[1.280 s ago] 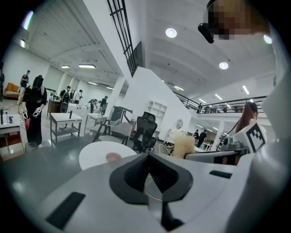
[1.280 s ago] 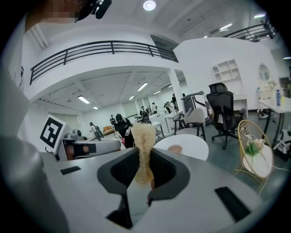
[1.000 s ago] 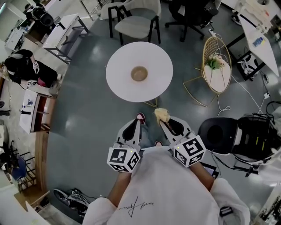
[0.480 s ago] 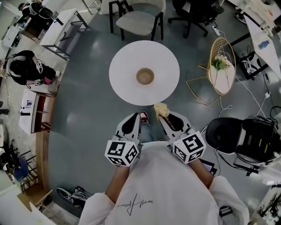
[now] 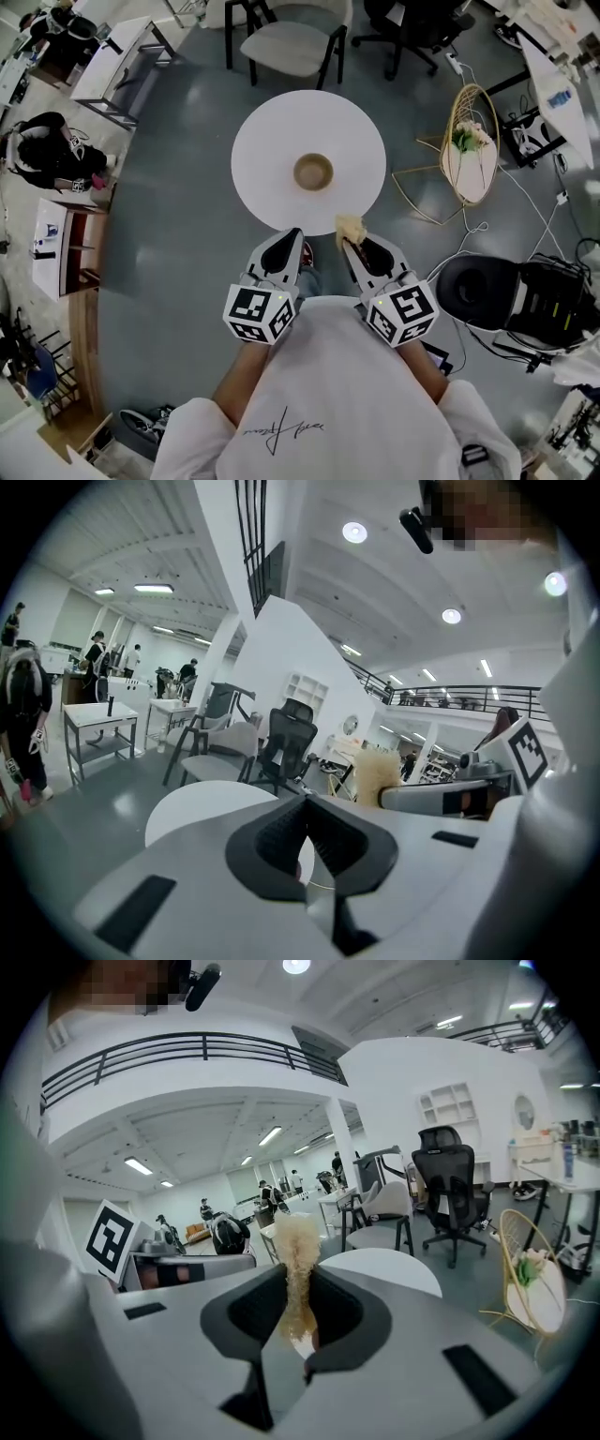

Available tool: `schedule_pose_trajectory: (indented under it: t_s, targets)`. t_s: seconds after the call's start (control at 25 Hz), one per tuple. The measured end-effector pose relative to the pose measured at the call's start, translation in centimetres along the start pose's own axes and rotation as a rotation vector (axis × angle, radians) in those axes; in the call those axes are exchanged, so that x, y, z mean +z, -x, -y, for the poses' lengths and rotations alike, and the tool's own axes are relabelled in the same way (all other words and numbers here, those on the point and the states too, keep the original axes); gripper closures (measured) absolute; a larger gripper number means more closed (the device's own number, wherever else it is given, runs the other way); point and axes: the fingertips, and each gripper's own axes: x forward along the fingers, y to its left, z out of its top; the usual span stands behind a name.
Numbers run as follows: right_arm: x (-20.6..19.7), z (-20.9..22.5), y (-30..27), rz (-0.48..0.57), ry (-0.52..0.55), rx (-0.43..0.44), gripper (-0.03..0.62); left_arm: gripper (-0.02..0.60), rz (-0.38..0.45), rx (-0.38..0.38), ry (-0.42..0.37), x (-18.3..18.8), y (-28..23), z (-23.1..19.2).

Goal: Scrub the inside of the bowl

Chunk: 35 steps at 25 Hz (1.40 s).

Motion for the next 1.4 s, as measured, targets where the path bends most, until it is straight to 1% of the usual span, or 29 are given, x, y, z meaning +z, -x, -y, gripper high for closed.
schedule_pose_trajectory:
  t_s: [0.4, 0.64, 0.84, 0.96, 1.2, 1.4]
  targets:
    - [1.4, -0.3, -3.7, -0.008, 0.022, -0.052, 0.508, 0.578, -0.013, -0.065, -0.004, 1.5, -2.0, -4.1]
    - [1.5, 0.5, -5.1, -0.022, 0.022, -0.056, 0.508, 0.578, -0.052, -0.084, 0.013, 1.0, -3.5, -4.4]
    - [1.3, 0.8, -7.0, -0.037, 0.015, -0.032, 0.508, 0.578, -0.090, -0.069, 0.032, 0.3, -4.6, -5.5]
    - [0.8, 1.8, -8.0, -0.058, 0.010, -0.022, 0.508, 0.578, -0.111, -0.050, 0.025, -0.5, -5.7, -6.0]
    - [-0.2, 4.1, -9.0, -0.112, -0.024, -0.029, 0.508, 0.578, -0.158, -0.019, 0.031, -2.0, -7.6, -6.8]
    - [-1.1, 5.9, -9.7, -0.155, -0.041, -0.034, 0.508, 0.578, -0.226, -0.015, 0.028, -4.3, -9.2, -7.1]
